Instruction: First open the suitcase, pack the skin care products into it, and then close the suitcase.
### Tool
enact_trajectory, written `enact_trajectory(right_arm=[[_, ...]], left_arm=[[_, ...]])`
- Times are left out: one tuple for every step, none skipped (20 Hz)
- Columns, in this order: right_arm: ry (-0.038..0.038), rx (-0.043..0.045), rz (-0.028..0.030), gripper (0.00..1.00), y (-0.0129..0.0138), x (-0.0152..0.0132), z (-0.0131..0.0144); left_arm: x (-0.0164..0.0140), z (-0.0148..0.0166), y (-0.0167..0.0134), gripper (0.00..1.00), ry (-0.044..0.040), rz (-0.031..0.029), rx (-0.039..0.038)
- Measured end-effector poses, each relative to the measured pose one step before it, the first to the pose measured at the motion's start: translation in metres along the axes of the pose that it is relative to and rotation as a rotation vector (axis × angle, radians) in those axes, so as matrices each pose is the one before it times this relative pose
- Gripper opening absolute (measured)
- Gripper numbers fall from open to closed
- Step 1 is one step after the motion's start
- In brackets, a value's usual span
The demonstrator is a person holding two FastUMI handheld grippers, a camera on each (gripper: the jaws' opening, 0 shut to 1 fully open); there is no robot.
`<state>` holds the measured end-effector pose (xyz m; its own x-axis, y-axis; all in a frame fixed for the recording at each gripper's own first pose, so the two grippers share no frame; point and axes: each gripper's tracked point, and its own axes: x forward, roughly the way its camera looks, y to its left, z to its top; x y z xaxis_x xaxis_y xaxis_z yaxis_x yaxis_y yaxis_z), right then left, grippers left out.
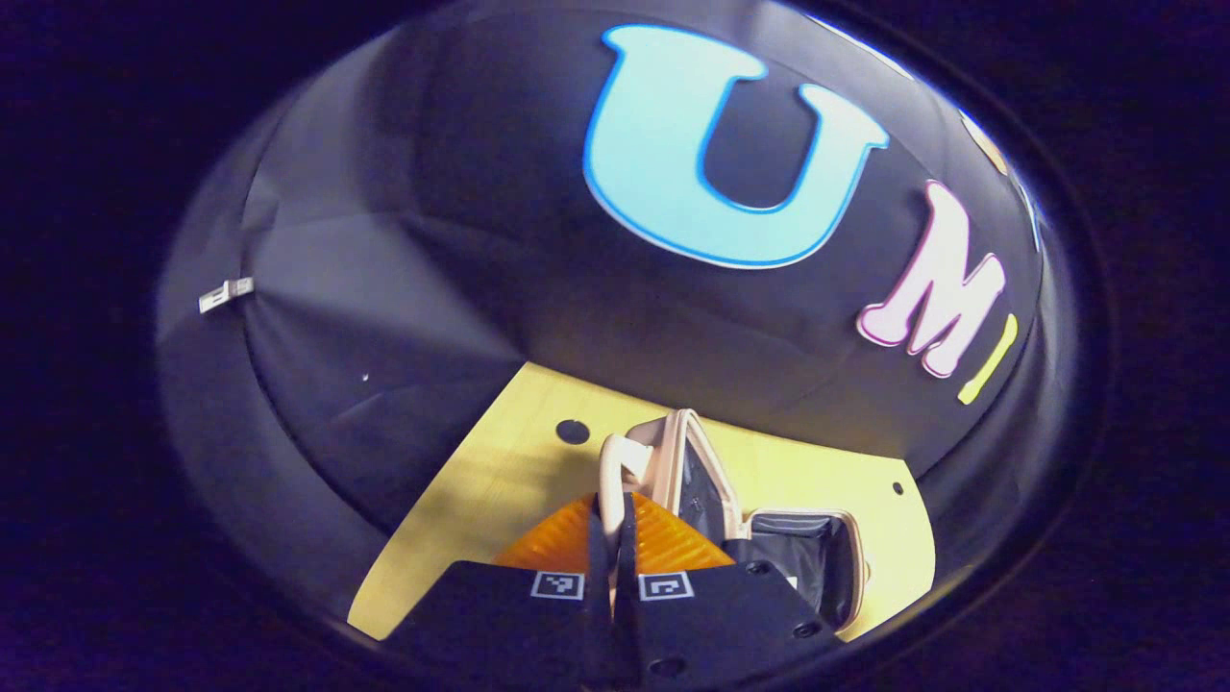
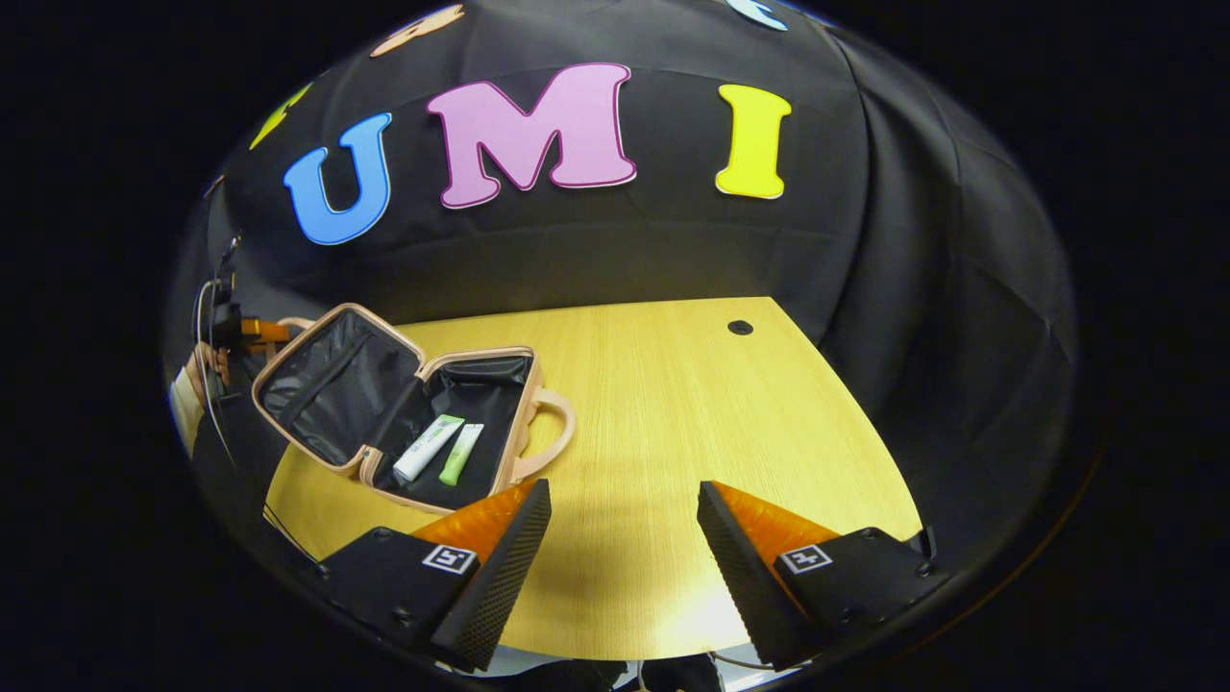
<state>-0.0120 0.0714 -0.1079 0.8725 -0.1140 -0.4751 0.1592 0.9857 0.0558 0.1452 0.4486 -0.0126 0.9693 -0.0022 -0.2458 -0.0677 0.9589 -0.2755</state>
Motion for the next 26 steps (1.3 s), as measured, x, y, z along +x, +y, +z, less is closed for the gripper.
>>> enact_trajectory(right_arm=[[-0.00657, 0.01811, 0.00107, 0.98, -0.00357, -0.00067, 0.00116], [-0.0089, 0.01112, -0.00269, 0.98, -0.00451, -0.00017, 0.00151], [-0.00524, 0.00439, -0.00372, 0.98, -0.00492, -0.00015, 0.00129], [-0.00487, 0.00611, -0.00152, 0.98, -0.00462, -0.00048, 0.00092], [-0.00676, 0.00804, -0.00157, 0.98, -0.0044, -0.00008, 0.00249], [-0.00733, 0.01011, -0.00091, 0.98, -0.00482, -0.00105, 0.00238], [-0.00805, 0.00994, -0.00087, 0.98, -0.00364, -0.00013, 0.00206], [-0.00817, 0.00525, -0.00234, 0.98, -0.00394, 0.0009, 0.00292], [-0.00398, 0.00047, -0.00819, 0.98, -0.00727, 0.00076, 0.0012], [-0.00578, 0.00344, -0.00474, 0.98, -0.00569, -0.00018, 0.0029], [-0.00897, 0.00865, -0.00463, 0.98, -0.00514, -0.00022, 0.00499], [-0.00313, 0.01144, -0.0045, 0.98, -0.00556, 0.00007, 0.00259], [-0.00443, 0.01072, -0.00481, 0.98, -0.00554, -0.00048, 0.00213], [-0.00702, 0.0096, -0.0079, 0.98, -0.00722, -0.00055, 0.00243], [-0.00304, 0.01027, -0.00635, 0.98, -0.00701, -0.00076, 0.00121], [0.00223, 0.00985, -0.00179, 0.98, -0.00394, -0.00163, -0.00034], [0.0033, -0.00143, -0.00122, 0.98, -0.00332, 0.00073, -0.00031], [-0.00455, -0.0127, -0.00567, 0.97, -0.00516, 0.00039, 0.00211], [-0.00583, -0.01495, -0.00876, 0.98, -0.0059, 0.00034, 0.00458], [-0.01111, -0.00605, -0.00397, 0.98, -0.00381, 0.00032, 0.0052], [-0.00987, 0.00431, -0.00234, 0.97, -0.00215, -0.00021, 0.00563], [-0.00813, 0.00715, 0.00174, 0.97, -0.00059, 0.00018, 0.00493], [-0.00827, 0.00243, 0.00046, 0.98, -0.00047, 0.00083, 0.00384], [-0.01222, -0.00161, -0.00489, 0.98, -0.00096, -0.00018, 0.00495], [-0.01611, -0.00284, -0.0027, 0.98, -0.00068, 0.00016, 0.00545], [-0.01373, -0.00443, 0.00114, 0.98, 0.00067, 0.00068, 0.00366]], left_arm=[[-0.01744, 0.00659, -0.01889, 0.06, -0.00941, -0.02363, 0.03608], [-0.0093, 0.00126, -0.02032, 0.06, -0.00994, -0.02268, 0.03543], [-0.00687, 0.00269, -0.02059, 0.06, -0.00969, -0.02892, 0.03143], [-0.00625, 0.00244, -0.02058, 0.06, -0.0094, -0.03542, 0.02247], [-0.00286, 0.00423, -0.02516, 0.06, -0.00814, -0.03226, 0.01002], [-0.00445, 0.00164, -0.02491, 0.06, -0.00366, -0.03966, 0.00358], [0.00068, -0.00103, -0.02671, 0.06, -0.00492, -0.03748, 0.00141], [0.00351, -0.00455, -0.0303, 0.06, 0.00168, -0.04468, -0.00462], [0.00685, -0.01286, -0.03861, 0.06, 0.01559, -0.04563, -0.01627], [0.00863, -0.00973, -0.02556, 0.06, 0.00984, -0.0326, -0.00791], [0.01412, -0.01709, -0.02829, 0.06, 0.02384, -0.03544, -0.01088], [0.01654, -0.02361, -0.02425, 0.06, 0.04474, -0.03611, -0.01507], [0.01688, -0.01988, -0.01596, 0.06, 0.03765, -0.02644, -0.01149], [0.0161, -0.02371, -0.00871, 0.07, 0.04521, -0.01925, -0.00829], [0.02271, -0.02214, -0.01041, 0.06, 0.05224, -0.00351, -0.00341], [0.01815, -0.01853, -0.00376, 0.06, 0.0422, 0.01099, -0.00082], [0.00837, -0.01289, -0.00109, 0.06, 0.03449, 0.01534, 0.00389], [0.00406, -0.0067, 0.00081, 0.06, 0.02985, 0.01991, 0.00994], [0.00371, -0.00617, -0.00003, 0.07, 0.02306, 0.01393, 0.01592], [0.00388, -0.00541, 0.00082, 0.07, 0.01799, 0.01104, 0.01504], [0.00452, -0.00536, -0.00024, 0.07, 0.00987, 0.0057, 0.00979], [0.00005, -0.00045, -0.00482, 0.14, -0.0119, -0.02263, -0.01348], [0.00122, 0.00136, -0.00261, 0.19, -0.03793, -0.00294, -0.02326], [-0.00107, 0.00899, -0.00677, 0.3, -0.03819, -0.01536, -0.0168], [-0.00851, 0.01152, -0.00288, 0.41, -0.04886, 0.01046, 0.00642], [-0.00825, 0.01546, 0.00067, 0.75, -0.05191, 0.02666, 0.03562]])
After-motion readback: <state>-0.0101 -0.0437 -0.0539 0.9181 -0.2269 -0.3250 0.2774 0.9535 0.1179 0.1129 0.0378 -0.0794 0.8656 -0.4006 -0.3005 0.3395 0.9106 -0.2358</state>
